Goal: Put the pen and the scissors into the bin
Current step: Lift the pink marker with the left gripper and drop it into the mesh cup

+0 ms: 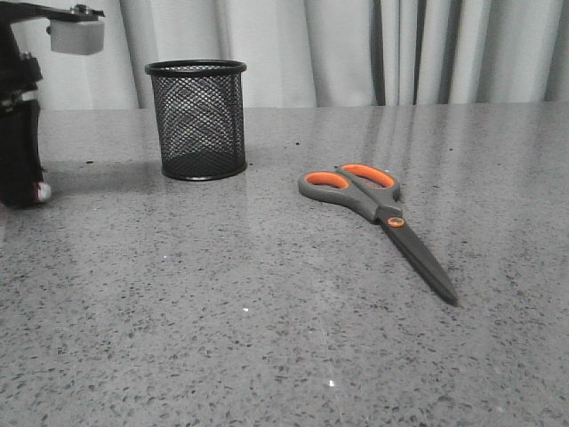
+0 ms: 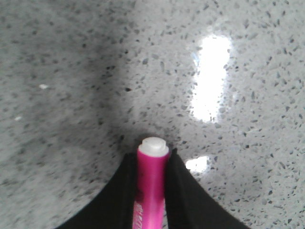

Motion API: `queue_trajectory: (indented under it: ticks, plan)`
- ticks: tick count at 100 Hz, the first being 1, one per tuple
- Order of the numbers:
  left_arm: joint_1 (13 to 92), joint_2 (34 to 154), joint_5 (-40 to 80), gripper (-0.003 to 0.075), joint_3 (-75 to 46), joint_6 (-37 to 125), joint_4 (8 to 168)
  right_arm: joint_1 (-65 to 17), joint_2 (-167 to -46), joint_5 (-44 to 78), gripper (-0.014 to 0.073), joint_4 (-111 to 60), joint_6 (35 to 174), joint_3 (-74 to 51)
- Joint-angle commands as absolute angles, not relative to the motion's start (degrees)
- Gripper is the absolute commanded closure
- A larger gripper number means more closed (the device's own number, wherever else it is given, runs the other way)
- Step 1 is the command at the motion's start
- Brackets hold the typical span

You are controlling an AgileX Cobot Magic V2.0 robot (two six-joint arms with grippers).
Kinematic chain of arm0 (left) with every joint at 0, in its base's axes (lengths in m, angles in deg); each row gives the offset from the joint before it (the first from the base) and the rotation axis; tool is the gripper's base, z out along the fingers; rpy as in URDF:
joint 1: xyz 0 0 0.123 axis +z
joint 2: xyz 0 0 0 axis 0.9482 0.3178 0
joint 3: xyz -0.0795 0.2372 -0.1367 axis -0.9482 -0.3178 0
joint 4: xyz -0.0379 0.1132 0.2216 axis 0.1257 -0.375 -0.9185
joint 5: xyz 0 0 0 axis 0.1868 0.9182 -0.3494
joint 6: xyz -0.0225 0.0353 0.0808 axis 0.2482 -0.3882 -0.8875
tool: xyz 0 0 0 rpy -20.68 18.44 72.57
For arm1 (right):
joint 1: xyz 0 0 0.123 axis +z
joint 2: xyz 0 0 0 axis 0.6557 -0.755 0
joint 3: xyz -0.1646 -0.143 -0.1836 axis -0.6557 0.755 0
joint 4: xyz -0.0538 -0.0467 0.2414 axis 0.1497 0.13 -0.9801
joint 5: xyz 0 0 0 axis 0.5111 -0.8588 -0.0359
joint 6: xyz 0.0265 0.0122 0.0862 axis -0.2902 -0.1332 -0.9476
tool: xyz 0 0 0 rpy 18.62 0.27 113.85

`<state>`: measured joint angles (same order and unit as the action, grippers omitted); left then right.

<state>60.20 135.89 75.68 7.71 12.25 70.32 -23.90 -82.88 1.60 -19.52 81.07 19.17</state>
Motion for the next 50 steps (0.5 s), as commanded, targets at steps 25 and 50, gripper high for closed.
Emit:
queue_trajectory:
  ticks: [25,50]
  plan:
    - [60.3,118.4,58.0,0.0739,18.3,25.4,89.6,-23.8,-83.2,5.1,0.0195,-19.1,81.7,17.2]
    - [60.3,113.1,52.8,0.0739,11.9,5.7,134.9,-23.8,-83.2,5.4,0.0195,-19.1,81.7,17.2]
